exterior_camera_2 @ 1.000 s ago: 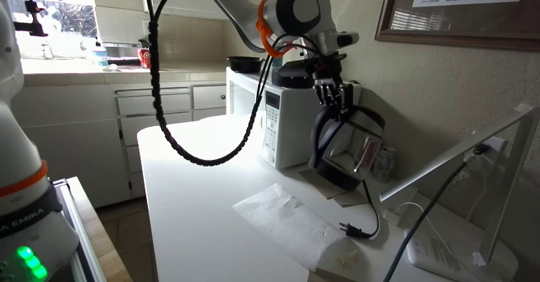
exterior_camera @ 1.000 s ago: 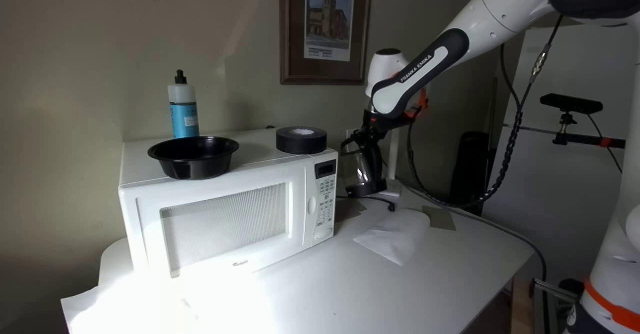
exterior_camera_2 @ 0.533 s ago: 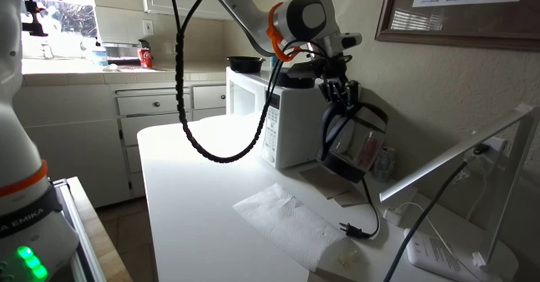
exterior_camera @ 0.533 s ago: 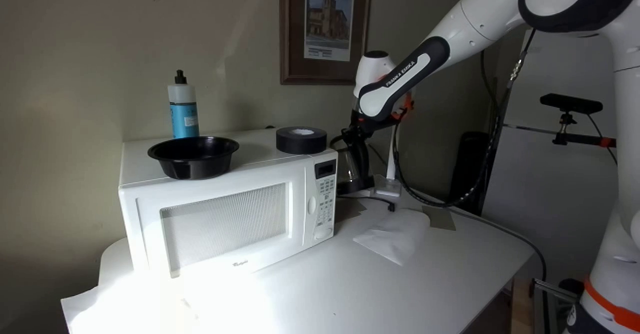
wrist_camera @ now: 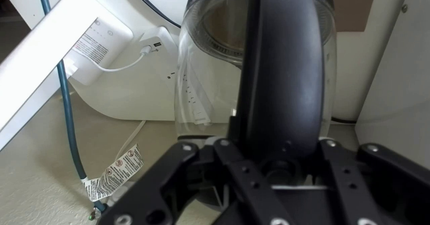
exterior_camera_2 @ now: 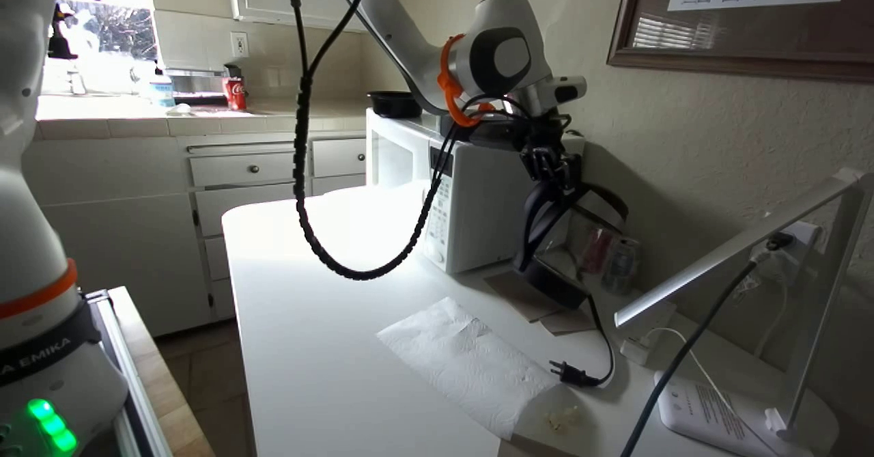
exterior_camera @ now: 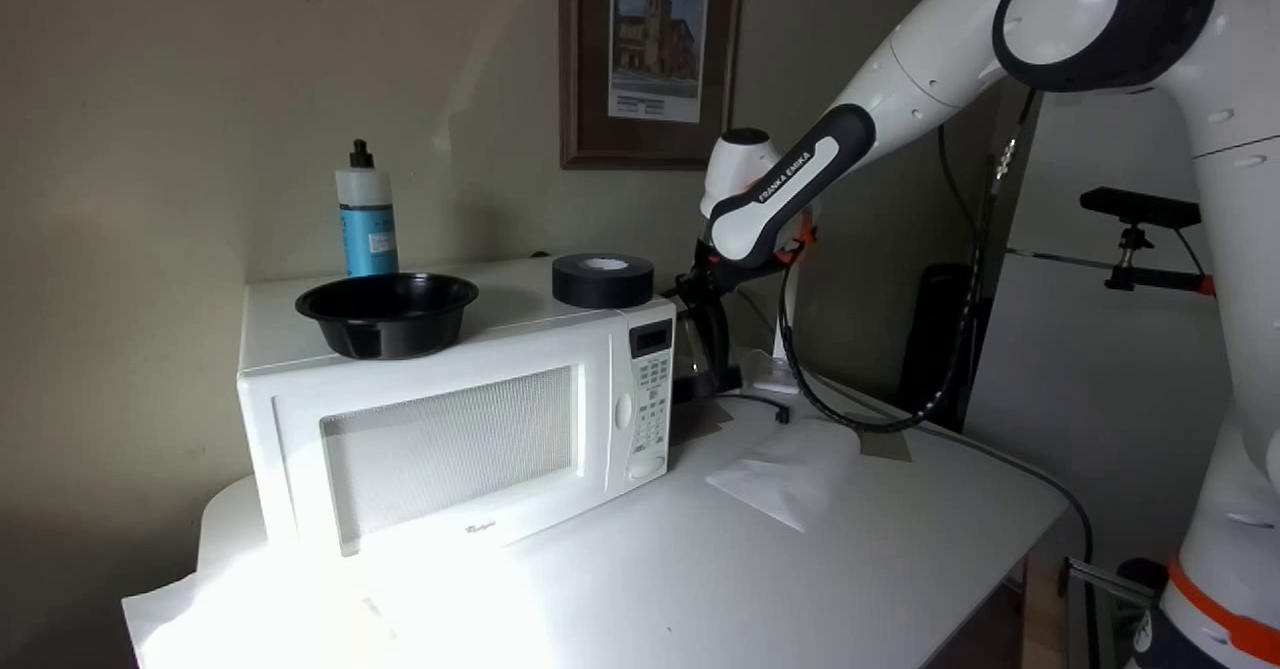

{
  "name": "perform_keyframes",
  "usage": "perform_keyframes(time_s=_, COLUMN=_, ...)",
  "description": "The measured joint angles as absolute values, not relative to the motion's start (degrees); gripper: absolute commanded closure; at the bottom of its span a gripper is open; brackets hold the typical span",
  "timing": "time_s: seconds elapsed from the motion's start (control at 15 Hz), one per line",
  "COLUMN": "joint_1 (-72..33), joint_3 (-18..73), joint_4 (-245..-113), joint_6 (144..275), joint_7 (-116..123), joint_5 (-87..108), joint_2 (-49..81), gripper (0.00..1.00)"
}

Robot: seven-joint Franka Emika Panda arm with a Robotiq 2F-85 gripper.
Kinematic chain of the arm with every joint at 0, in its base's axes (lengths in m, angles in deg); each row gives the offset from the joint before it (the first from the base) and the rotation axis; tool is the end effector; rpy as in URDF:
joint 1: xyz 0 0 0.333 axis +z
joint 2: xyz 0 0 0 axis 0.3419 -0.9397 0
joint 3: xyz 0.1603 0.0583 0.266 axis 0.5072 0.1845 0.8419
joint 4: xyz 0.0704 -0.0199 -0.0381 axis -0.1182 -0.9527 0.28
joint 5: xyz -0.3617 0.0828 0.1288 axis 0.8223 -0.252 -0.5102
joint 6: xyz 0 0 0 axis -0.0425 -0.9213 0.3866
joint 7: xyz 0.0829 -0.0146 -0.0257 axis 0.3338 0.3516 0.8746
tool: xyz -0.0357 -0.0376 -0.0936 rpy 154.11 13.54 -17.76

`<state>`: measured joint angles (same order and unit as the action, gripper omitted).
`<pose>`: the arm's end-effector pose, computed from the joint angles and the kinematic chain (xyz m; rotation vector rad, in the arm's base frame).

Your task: Move the kettle to the back left side of the table.

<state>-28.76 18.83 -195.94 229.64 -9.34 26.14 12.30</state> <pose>0.6223 -0.2179 0.3620 2.7446 -0.5353 0.6052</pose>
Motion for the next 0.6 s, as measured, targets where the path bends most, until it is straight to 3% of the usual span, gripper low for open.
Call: perform_keyframes(time_s=0.6, joint_1=-24.95, joint_3=15.89, joint_4=-193.7, joint_6=233.24, joint_7=-9.82, joint_5=26.21, joint_2=7.54, gripper=0.87)
